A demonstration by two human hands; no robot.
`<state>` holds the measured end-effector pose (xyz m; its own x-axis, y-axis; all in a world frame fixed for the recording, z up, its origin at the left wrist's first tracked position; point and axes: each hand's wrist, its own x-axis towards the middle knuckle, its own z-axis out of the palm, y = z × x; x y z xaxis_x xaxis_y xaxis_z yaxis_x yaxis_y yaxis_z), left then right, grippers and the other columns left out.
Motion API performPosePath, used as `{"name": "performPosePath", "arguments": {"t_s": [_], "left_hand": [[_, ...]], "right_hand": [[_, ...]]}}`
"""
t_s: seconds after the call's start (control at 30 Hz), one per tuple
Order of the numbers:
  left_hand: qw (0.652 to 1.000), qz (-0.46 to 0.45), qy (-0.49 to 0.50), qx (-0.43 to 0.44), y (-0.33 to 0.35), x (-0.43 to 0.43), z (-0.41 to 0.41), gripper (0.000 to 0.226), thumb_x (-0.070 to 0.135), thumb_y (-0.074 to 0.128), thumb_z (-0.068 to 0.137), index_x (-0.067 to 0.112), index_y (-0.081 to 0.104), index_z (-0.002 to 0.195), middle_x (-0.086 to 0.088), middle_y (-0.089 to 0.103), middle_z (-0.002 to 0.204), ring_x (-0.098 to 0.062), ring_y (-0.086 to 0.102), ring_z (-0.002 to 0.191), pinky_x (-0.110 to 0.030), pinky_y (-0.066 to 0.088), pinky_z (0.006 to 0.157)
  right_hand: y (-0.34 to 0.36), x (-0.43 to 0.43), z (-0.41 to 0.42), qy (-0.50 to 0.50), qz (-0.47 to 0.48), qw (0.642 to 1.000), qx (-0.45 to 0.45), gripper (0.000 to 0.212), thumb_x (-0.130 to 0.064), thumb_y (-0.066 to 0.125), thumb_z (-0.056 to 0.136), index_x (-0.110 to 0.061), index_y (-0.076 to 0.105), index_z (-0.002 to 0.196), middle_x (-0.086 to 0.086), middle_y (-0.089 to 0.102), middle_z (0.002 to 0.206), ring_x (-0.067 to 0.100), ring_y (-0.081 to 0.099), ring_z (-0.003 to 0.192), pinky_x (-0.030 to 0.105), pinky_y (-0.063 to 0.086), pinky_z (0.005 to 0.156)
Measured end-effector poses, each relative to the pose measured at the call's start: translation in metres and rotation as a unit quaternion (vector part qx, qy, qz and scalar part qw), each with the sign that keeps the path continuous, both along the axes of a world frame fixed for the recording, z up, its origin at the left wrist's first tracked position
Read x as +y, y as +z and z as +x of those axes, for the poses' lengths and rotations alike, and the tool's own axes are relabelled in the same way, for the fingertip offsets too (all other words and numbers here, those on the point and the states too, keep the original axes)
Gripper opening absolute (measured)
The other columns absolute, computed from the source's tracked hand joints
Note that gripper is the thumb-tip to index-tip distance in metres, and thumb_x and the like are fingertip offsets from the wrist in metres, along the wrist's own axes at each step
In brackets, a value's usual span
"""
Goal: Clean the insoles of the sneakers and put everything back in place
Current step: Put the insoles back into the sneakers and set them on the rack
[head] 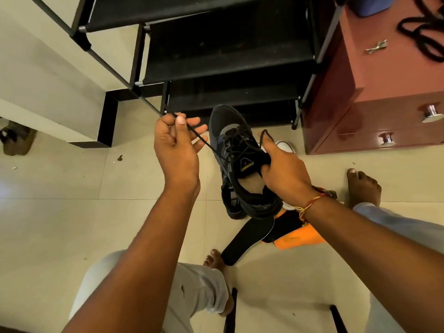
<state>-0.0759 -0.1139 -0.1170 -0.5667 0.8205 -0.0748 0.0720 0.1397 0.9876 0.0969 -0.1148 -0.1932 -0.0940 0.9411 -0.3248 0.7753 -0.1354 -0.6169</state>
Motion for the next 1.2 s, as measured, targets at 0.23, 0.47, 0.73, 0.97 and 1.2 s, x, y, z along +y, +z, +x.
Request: {"name": "performPosePath", "arguments": {"t_s": [0.23, 0.47, 0.73, 0.97, 1.2], "left_hand": [[0.979, -0.174, -0.101, -0.022, -0.016, -0.002, 0.000, 0.042, 0.040, 0.051, 0.103, 0.022, 0.044, 0.141, 0.005, 0.061, 0.131, -0.008, 0.057, 0.121, -0.033, 0.045, 0.104], [0.930, -0.259, -0.251, 0.067, -0.034, -0.015, 0.018, 0.072, 0.022, 0.074, 0.091, 0.023, 0.031, 0.148, 0.016, 0.054, 0.127, -0.004, 0.055, 0.116, -0.016, 0.054, 0.085], [0.929, -0.243, -0.159, 0.231, -0.048, -0.019, 0.024, 0.064, 0.005, 0.050, 0.101, 0.029, 0.025, 0.154, 0.010, 0.062, 0.122, -0.008, 0.060, 0.103, -0.025, 0.051, 0.081], [0.922, -0.226, -0.166, 0.269, -0.044, -0.024, 0.027, 0.068, 0.002, 0.047, 0.102, 0.025, 0.017, 0.159, 0.005, 0.063, 0.134, -0.010, 0.061, 0.114, 0.001, 0.039, 0.068], [0.908, -0.234, -0.177, 0.300, -0.046, -0.024, 0.024, 0.071, 0.001, 0.048, 0.101, 0.027, 0.015, 0.159, 0.003, 0.066, 0.111, -0.010, 0.063, 0.094, -0.035, 0.053, 0.097]], "right_hand": [[-0.005, -0.001, -0.004, -0.029, -0.024, 0.995, 0.096, 0.072, -0.016, 0.054, 0.094, -0.042, 0.025, 0.154, 0.007, 0.065, 0.097, 0.026, 0.061, 0.078, 0.036, 0.054, 0.068], [-0.010, 0.005, -0.003, -0.094, -0.036, 0.979, 0.178, 0.063, -0.020, 0.056, 0.088, -0.045, 0.040, 0.144, -0.002, 0.067, 0.117, 0.022, 0.065, 0.099, 0.039, 0.057, 0.085], [-0.010, 0.003, -0.009, -0.124, -0.057, 0.935, 0.326, 0.042, -0.026, 0.065, 0.084, -0.044, 0.056, 0.121, -0.004, 0.072, 0.103, 0.018, 0.070, 0.093, 0.043, 0.061, 0.080], [-0.008, 0.008, -0.008, -0.213, -0.025, 0.914, 0.344, 0.015, -0.033, 0.067, 0.093, -0.020, 0.068, 0.086, 0.002, 0.070, 0.085, 0.019, 0.069, 0.087, 0.033, 0.057, 0.077], [0.009, 0.017, -0.003, -0.327, -0.109, 0.801, 0.489, 0.014, -0.017, 0.057, 0.101, -0.007, 0.063, 0.092, 0.012, 0.072, 0.094, 0.020, 0.074, 0.090, 0.025, 0.059, 0.075]]}}
